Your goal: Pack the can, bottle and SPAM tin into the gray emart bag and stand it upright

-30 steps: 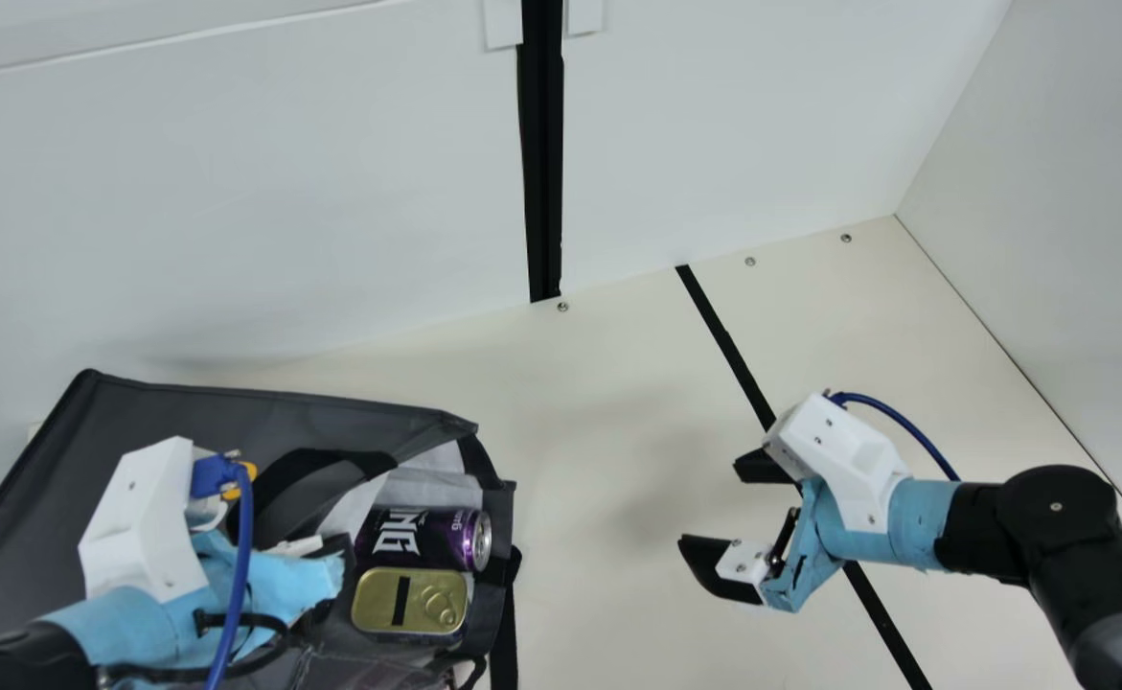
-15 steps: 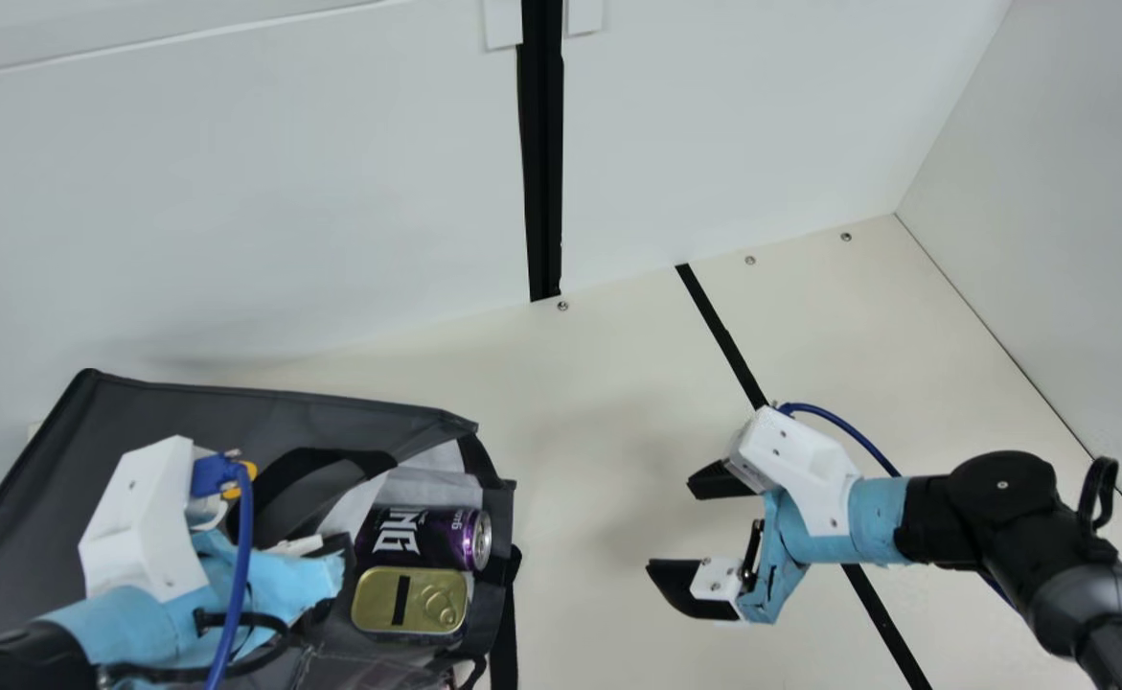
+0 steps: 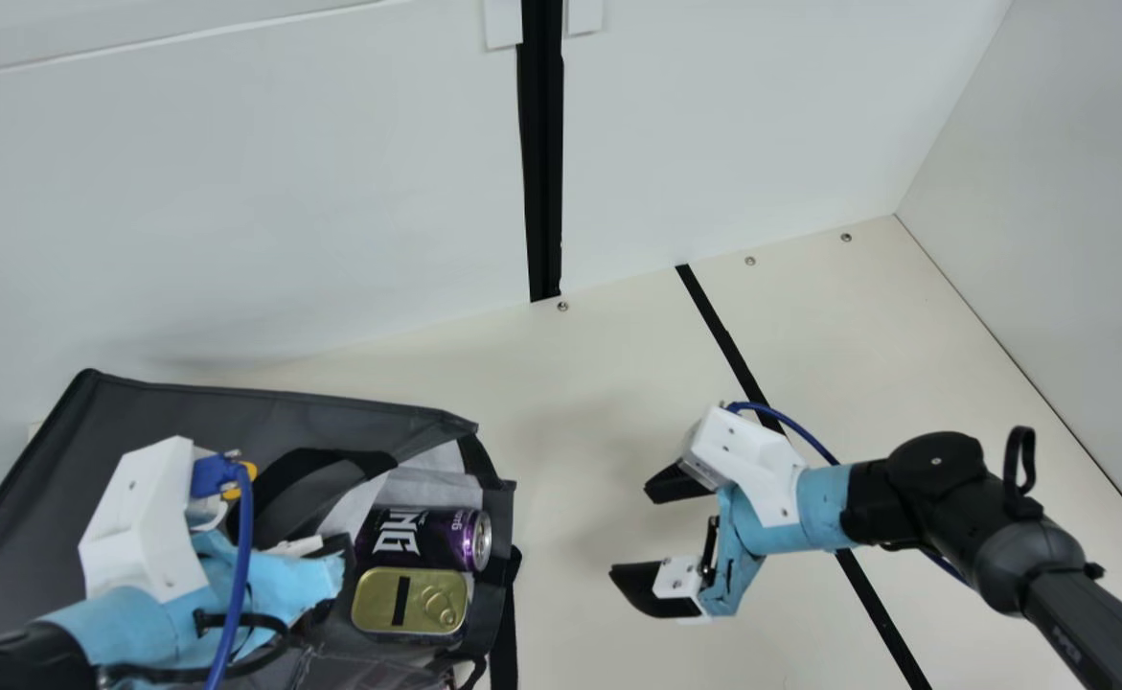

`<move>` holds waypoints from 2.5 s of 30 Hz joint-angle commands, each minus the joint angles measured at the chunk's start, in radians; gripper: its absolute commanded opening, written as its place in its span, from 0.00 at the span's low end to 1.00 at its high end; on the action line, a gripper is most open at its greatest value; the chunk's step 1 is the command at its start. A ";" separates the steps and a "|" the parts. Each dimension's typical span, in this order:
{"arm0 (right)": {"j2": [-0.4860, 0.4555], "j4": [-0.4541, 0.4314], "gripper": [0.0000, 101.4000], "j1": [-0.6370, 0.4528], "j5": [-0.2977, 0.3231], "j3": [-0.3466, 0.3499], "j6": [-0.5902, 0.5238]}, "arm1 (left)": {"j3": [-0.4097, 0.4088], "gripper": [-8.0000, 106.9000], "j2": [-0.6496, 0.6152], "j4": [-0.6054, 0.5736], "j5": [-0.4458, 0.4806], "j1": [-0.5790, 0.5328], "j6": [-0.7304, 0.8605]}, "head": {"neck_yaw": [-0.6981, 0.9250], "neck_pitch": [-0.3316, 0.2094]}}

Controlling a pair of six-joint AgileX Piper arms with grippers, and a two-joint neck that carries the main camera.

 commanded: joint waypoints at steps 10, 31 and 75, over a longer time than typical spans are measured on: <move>0.114 0.036 0.94 0.143 -0.049 -0.084 -0.011 | 0.000 0.00 0.000 0.000 0.000 0.000 0.000 | -0.002 -0.023; 0.311 0.087 0.94 0.295 -0.091 -0.270 -0.013 | 0.000 0.00 0.000 0.000 0.000 0.000 0.000 | -0.002 -0.023; 0.506 0.195 0.94 0.464 -0.127 -0.446 -0.102 | 0.000 0.00 0.000 0.000 0.000 0.000 0.000 | -0.002 -0.023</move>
